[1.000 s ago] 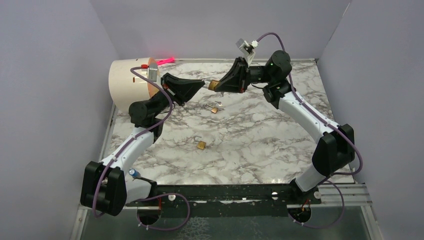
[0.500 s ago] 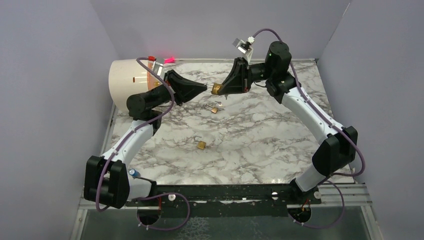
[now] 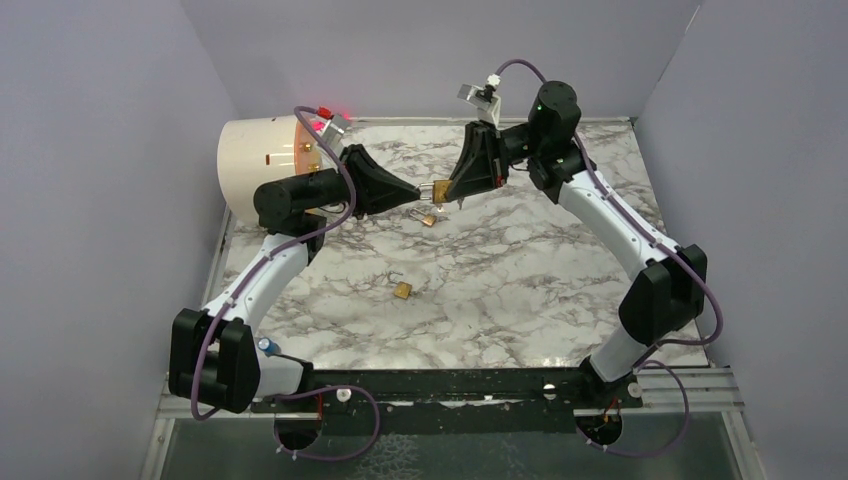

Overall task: Lock with the key
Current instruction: Lock the lock.

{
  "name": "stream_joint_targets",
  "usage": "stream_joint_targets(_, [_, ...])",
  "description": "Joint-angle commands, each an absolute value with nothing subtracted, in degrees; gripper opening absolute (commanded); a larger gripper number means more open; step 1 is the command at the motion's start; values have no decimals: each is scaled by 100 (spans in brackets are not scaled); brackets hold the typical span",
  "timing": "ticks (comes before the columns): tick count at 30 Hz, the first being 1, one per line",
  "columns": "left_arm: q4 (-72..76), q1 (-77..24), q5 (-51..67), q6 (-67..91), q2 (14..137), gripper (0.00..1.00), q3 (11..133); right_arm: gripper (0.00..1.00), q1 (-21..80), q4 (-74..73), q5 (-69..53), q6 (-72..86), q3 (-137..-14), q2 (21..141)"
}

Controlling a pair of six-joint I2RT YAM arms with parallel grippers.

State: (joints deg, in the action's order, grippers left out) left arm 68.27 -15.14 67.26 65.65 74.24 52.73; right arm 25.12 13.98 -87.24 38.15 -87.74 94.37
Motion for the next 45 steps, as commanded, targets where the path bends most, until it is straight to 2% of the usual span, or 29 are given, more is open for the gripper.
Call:
stream_joint_targets(1, [6972,-1493,7692,6855,7369,0,5338,1,2301,3211,-9326,5172,-8746,9481])
stream_joint_targets(8, [7090,-1617,7632,6872,7210,0,5306,1,2303,3729,-9196,5592,-8658,9441])
stream_joint_targets(13, [7276,-1617,7201,6896,7219,0,5257,1,2303,3601,-8566,5579,-8607,9256])
stream_joint_targets(18, [8309,-1626,7026,7621,7437,0,5262,4,2303,3252,-7879,5501,-8439,9003])
stream_joint_targets(23, [9949,-1626,6891,8983,7958,0,5345,38,2303,2852,-7566,5261,-8325,8808])
stream_joint_targets(25, [10256,-1626,6807,9294,8145,0,5379,44,2303,2840,-7500,5252,-8268,8745])
stream_joint_targets(30, [10250,-1622,6586,9080,8099,0,5293,47,2303,2949,-7431,5357,-8193,8609])
stream_joint_targets(35, [10188,-1613,6092,8706,7931,0,5195,65,2304,2578,-7157,4869,-7920,8338])
stream_joint_targets(40, [9781,-1600,5494,8258,7721,0,5097,82,2303,2601,-6320,4142,-7198,7757])
stream_joint_targets(45, [9652,-1600,5035,8071,7656,0,5030,82,2345,3371,-6021,4093,-6796,7483])
